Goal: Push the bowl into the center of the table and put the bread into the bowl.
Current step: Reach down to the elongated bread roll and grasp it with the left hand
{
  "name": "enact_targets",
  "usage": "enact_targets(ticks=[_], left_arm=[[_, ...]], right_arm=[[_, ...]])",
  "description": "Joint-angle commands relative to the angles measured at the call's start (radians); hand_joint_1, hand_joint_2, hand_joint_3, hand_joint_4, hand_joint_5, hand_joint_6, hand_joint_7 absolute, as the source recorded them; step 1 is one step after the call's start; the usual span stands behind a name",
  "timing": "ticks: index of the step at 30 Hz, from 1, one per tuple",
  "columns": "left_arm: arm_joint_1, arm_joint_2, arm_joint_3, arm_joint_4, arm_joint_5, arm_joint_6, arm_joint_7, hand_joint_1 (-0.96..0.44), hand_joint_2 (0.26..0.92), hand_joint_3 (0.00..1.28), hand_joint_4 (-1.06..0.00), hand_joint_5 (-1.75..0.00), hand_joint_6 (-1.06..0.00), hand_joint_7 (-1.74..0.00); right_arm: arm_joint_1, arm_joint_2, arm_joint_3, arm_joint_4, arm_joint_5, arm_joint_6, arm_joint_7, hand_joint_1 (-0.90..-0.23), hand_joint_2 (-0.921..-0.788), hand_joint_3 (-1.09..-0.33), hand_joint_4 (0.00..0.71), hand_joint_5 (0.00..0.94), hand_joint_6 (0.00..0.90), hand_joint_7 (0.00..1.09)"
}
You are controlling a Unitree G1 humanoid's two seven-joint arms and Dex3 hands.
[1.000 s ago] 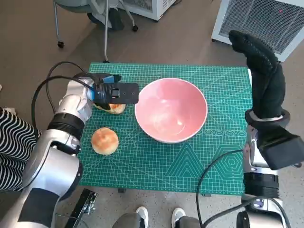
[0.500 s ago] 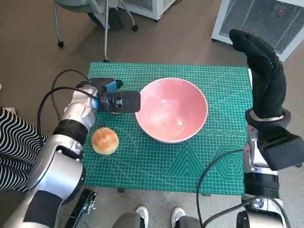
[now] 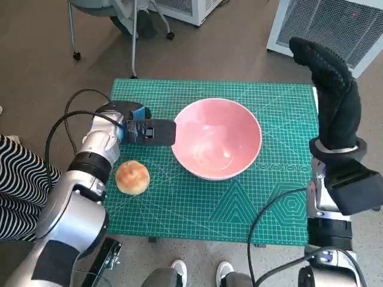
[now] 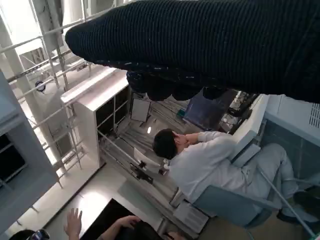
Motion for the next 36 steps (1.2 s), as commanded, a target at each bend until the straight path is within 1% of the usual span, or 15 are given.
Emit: enact_targets(ticks=[1, 2, 7, 16, 19, 21, 22, 23, 24, 25, 26, 27, 29, 31, 36], left_arm=[[0.022, 0.000, -0.012, 0.011, 0.015, 0.003, -0.014, 0.03, 0.801, 0.04, -0.35, -0.66, -0.60, 0.00], [0.024, 0.001, -0.013, 0.012, 0.017, 0.002, -0.011, 0.02, 0.800, 0.04, -0.35, -0.65, -0.60, 0.00], [0.033, 0.004, -0.014, 0.014, 0.020, 0.000, 0.000, 0.01, 0.801, 0.04, -0.40, -0.39, -0.58, 0.00], [0.053, 0.005, 0.001, 0.014, 0.006, -0.006, 0.032, 0.01, 0.804, 0.04, -0.45, -0.37, -0.57, 0.00], [0.060, 0.006, 0.004, 0.014, 0.007, -0.012, 0.045, 0.01, 0.809, 0.03, -0.46, -0.42, -0.59, -0.01], [0.066, 0.007, 0.002, 0.014, 0.009, -0.017, 0.057, 0.01, 0.816, 0.03, -0.47, -0.52, -0.63, -0.01], [0.070, 0.007, 0.001, 0.014, 0.012, -0.020, 0.064, 0.01, 0.828, 0.02, -0.47, -0.63, -0.67, -0.03], [0.074, 0.008, -0.002, 0.015, 0.015, -0.023, 0.070, 0.01, 0.831, 0.02, -0.48, -0.68, -0.69, -0.03], [0.077, 0.008, -0.003, 0.016, 0.017, -0.025, 0.074, 0.13, 0.864, 0.06, -0.52, -0.90, -0.74, -0.06], [0.081, 0.008, -0.007, 0.017, 0.020, -0.029, 0.077, 0.18, 0.875, 0.08, -0.54, -0.99, -0.76, -0.07], [0.084, 0.008, -0.009, 0.017, 0.022, -0.031, 0.079, 0.17, 0.892, 0.09, -0.57, -1.10, -0.74, -0.27], [0.086, 0.009, -0.011, 0.018, 0.024, -0.034, 0.080, 0.11, 0.902, 0.10, -0.60, -1.18, -0.68, -0.57], [0.088, 0.010, -0.013, 0.019, 0.027, -0.040, 0.082, 0.06, 0.911, 0.09, -0.64, -1.22, -0.65, -0.81], [0.090, 0.011, -0.014, 0.019, 0.027, -0.046, 0.084, 0.02, 0.916, 0.06, -0.68, -1.22, -0.66, -0.95], [0.091, 0.015, -0.011, 0.018, 0.021, -0.062, 0.085, 0.00, 0.919, 0.03, -0.75, -1.09, -0.67, -1.12]], right_arm=[[0.018, -0.003, 0.002, 0.011, 0.002, 0.011, -0.002, -0.780, -0.921, -0.703, 0.208, 0.001, 0.013, 0.55], [0.017, -0.002, 0.002, 0.012, 0.002, 0.012, -0.001, -0.779, -0.921, -0.703, 0.208, 0.001, 0.013, 0.55], [0.017, 0.000, 0.004, 0.008, 0.002, 0.014, -0.003, -0.779, -0.921, -0.703, 0.209, 0.001, 0.012, 0.55], [0.021, -0.001, 0.004, -0.006, 0.007, 0.021, 0.001, -0.779, -0.921, -0.703, 0.209, 0.001, 0.012, 0.55], [0.023, -0.001, 0.004, -0.011, 0.009, 0.024, 0.002, -0.776, -0.921, -0.703, 0.209, 0.001, 0.013, 0.55], [0.025, -0.001, 0.004, -0.016, 0.011, 0.026, 0.003, -0.775, -0.921, -0.703, 0.207, 0.000, 0.013, 0.55], [0.026, -0.001, 0.004, -0.019, 0.011, 0.027, 0.003, -0.774, -0.921, -0.704, 0.206, 0.000, 0.013, 0.55], [0.027, -0.001, 0.004, -0.023, 0.012, 0.029, 0.004, -0.773, -0.921, -0.704, 0.206, 0.000, 0.012, 0.55], [0.029, 0.000, 0.005, -0.027, 0.013, 0.030, 0.004, -0.772, -0.921, -0.705, 0.205, 0.000, 0.012, 0.55], [0.030, -0.001, 0.005, -0.029, 0.014, 0.030, 0.005, -0.772, -0.921, -0.705, 0.204, 0.000, 0.012, 0.55], [0.032, 0.000, 0.005, -0.032, 0.014, 0.031, 0.005, -0.770, -0.921, -0.706, 0.203, 0.000, 0.011, 0.55], [0.032, -0.001, 0.004, -0.034, 0.016, 0.032, 0.006, -0.768, -0.921, -0.707, 0.202, 0.000, 0.011, 0.55], [0.034, -0.001, 0.004, -0.038, 0.018, 0.034, 0.007, -0.767, -0.921, -0.708, 0.201, 0.000, 0.009, 0.55], [0.036, -0.001, 0.003, -0.045, 0.020, 0.038, 0.008, -0.765, -0.921, -0.711, 0.200, 0.000, 0.008, 0.55], [0.043, -0.001, 0.004, -0.058, 0.024, 0.045, 0.008, -0.763, -0.921, -0.712, 0.200, 0.000, 0.007, 0.55]])
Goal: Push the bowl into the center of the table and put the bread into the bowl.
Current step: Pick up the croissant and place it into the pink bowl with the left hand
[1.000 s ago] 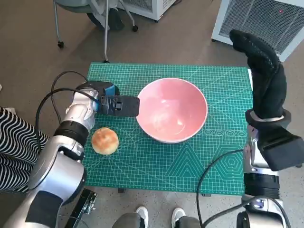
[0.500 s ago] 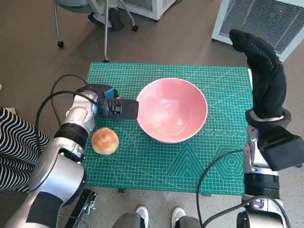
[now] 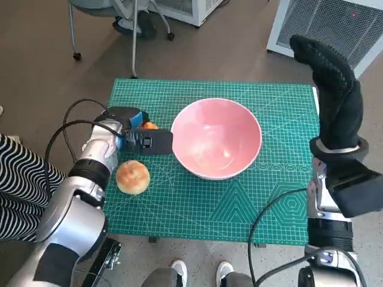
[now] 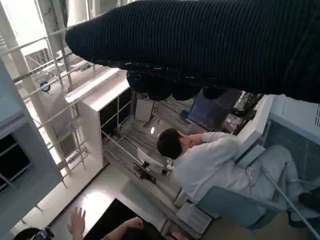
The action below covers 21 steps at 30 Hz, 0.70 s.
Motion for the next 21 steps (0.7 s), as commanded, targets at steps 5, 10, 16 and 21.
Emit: enact_targets(ticks=[5, 10, 16, 21], left_arm=[[0.035, 0.008, 0.007, 0.006, -0.002, -0.033, 0.004, 0.00, 0.919, 0.02, -0.75, -1.03, -0.68, -1.18], [0.034, 0.009, 0.010, 0.004, -0.003, -0.042, 0.024, 0.00, 0.919, 0.02, -0.75, -1.02, -0.68, -1.19], [0.028, 0.010, 0.019, 0.000, -0.010, -0.049, 0.044, 0.00, 0.920, 0.02, -0.75, -1.04, -0.68, -1.17], [0.014, 0.014, 0.039, -0.005, -0.026, -0.053, 0.046, 0.00, 0.920, 0.02, -0.75, -1.07, -0.67, -1.16]], right_arm=[[0.032, 0.000, 0.003, -0.010, 0.019, 0.020, 0.009, -0.764, -0.921, -0.711, 0.201, 0.000, 0.008, 0.55], [0.034, 0.001, 0.004, -0.011, 0.022, 0.022, 0.010, -0.763, -0.921, -0.711, 0.201, 0.001, 0.009, 0.55], [0.034, 0.003, 0.007, -0.009, 0.022, 0.020, 0.008, -0.762, -0.921, -0.711, 0.202, 0.001, 0.009, 0.55], [0.035, 0.003, 0.011, -0.013, 0.025, 0.022, 0.009, -0.759, -0.921, -0.711, 0.201, 0.001, 0.008, 0.55]])
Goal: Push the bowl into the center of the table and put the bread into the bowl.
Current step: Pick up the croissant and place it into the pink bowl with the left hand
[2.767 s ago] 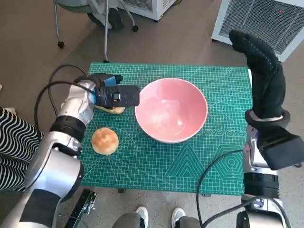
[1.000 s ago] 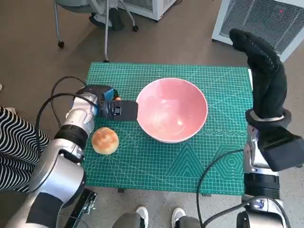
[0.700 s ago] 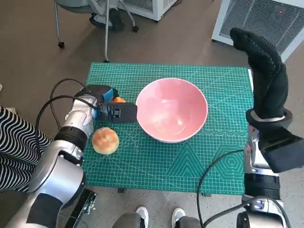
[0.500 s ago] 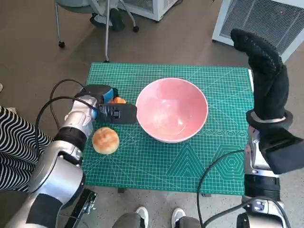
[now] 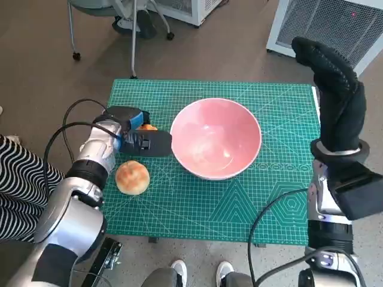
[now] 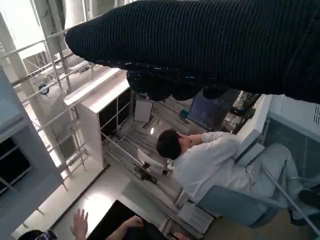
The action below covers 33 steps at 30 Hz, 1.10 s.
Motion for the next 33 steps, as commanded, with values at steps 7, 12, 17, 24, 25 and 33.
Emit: enact_targets(ticks=[7, 12, 17, 24, 25, 33], left_arm=[[-0.041, 0.025, 0.071, -0.025, -0.057, -0.038, -0.002, 0.00, 0.920, 0.03, -0.73, -1.12, -0.67, -1.11], [-0.091, 0.046, 0.132, -0.071, -0.114, -0.098, 0.009, 0.00, 0.919, 0.03, -0.73, -1.12, -0.68, -1.12], [-0.113, 0.074, 0.199, -0.141, -0.177, -0.193, 0.041, 0.00, 0.915, 0.02, -0.76, -1.08, -0.69, -1.11], [-0.052, 0.116, 0.284, -0.417, -0.248, -0.352, 0.099, 0.00, 0.911, 0.01, -0.78, -1.05, -0.69, -1.12], [-0.035, 0.117, 0.291, -0.461, -0.252, -0.362, 0.100, 0.00, 0.910, 0.01, -0.78, -1.05, -0.69, -1.12], [0.055, 0.103, 0.299, -0.729, -0.258, -0.336, 0.029, 0.00, 0.901, 0.01, -0.82, -1.01, -0.71, -1.10]], right_arm=[[0.028, -0.002, 0.008, -0.007, 0.011, 0.019, 0.014, -0.755, -0.921, -0.711, 0.202, 0.001, 0.009, 0.56], [0.031, -0.002, 0.008, -0.015, 0.018, 0.026, 0.019, -0.754, -0.921, -0.711, 0.202, 0.001, 0.009, 0.56], [0.032, -0.002, 0.008, -0.020, 0.020, 0.031, 0.022, -0.754, -0.921, -0.711, 0.202, 0.001, 0.009, 0.56], [0.031, -0.001, 0.006, -0.027, 0.019, 0.037, 0.023, -0.753, -0.921, -0.711, 0.201, 0.000, 0.008, 0.56], [0.032, -0.001, 0.006, -0.028, 0.019, 0.037, 0.023, -0.753, -0.921, -0.710, 0.200, 0.000, 0.009, 0.56], [0.035, 0.001, 0.003, -0.021, 0.025, 0.029, 0.026, -0.754, -0.921, -0.709, 0.200, 0.000, 0.009, 0.56]])
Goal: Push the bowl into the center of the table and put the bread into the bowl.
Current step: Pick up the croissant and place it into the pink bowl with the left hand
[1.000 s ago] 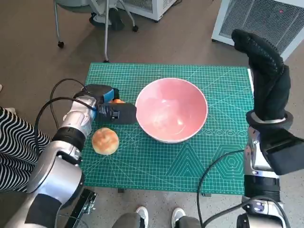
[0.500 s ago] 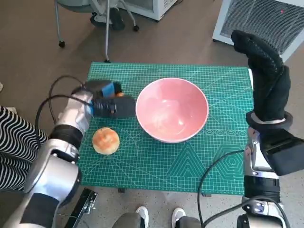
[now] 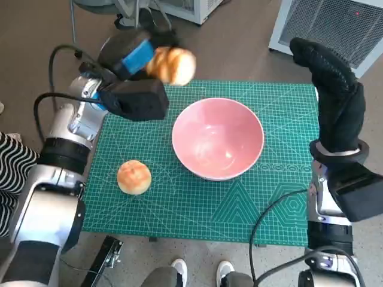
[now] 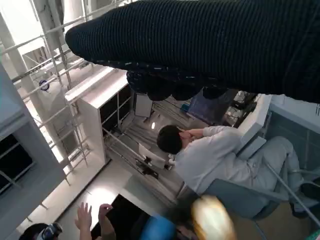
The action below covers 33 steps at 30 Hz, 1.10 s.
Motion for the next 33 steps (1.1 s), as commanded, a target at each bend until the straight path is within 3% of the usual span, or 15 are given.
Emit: enact_targets(ticks=[1, 5, 14, 22, 33], left_arm=[[0.084, -0.011, -0.010, -0.151, -0.002, 0.028, -0.064, 0.00, 0.898, 0.01, -0.83, -1.00, -0.71, -1.09], [0.110, -0.035, -0.018, -0.192, -0.005, 0.037, -0.101, 0.00, 0.896, 0.01, -0.84, -0.99, -0.72, -1.09], [0.114, -0.127, -0.091, -0.094, 0.041, -0.021, -0.093, 0.00, 0.896, 0.01, -0.84, -1.00, -0.72, -1.07], [0.092, -0.198, -0.172, 0.047, 0.116, -0.042, -0.057, 0.00, 0.919, 0.05, -0.75, -1.15, -0.62, -1.12], [0.078, -0.238, -0.213, 0.162, 0.134, -0.061, -0.086, 0.00, 0.920, 0.08, -0.71, -1.17, -0.58, -1.19]], right_arm=[[0.025, 0.002, -0.001, 0.006, 0.017, 0.007, 0.012, -0.754, -0.921, -0.709, 0.200, 0.000, 0.009, 0.56], [0.027, 0.004, -0.001, 0.008, 0.017, 0.002, 0.012, -0.751, -0.921, -0.710, 0.199, 0.000, 0.009, 0.56], [0.032, 0.008, -0.001, 0.018, 0.015, -0.007, 0.010, -0.744, -0.921, -0.710, 0.200, 0.000, 0.010, 0.56], [0.040, 0.009, -0.001, 0.012, 0.007, -0.011, 0.003, -0.744, -0.921, -0.710, 0.199, 0.000, 0.009, 0.56], [0.060, 0.009, -0.004, -0.002, 0.008, -0.007, 0.000, -0.741, -0.921, -0.709, 0.200, 0.000, 0.012, 0.56]])
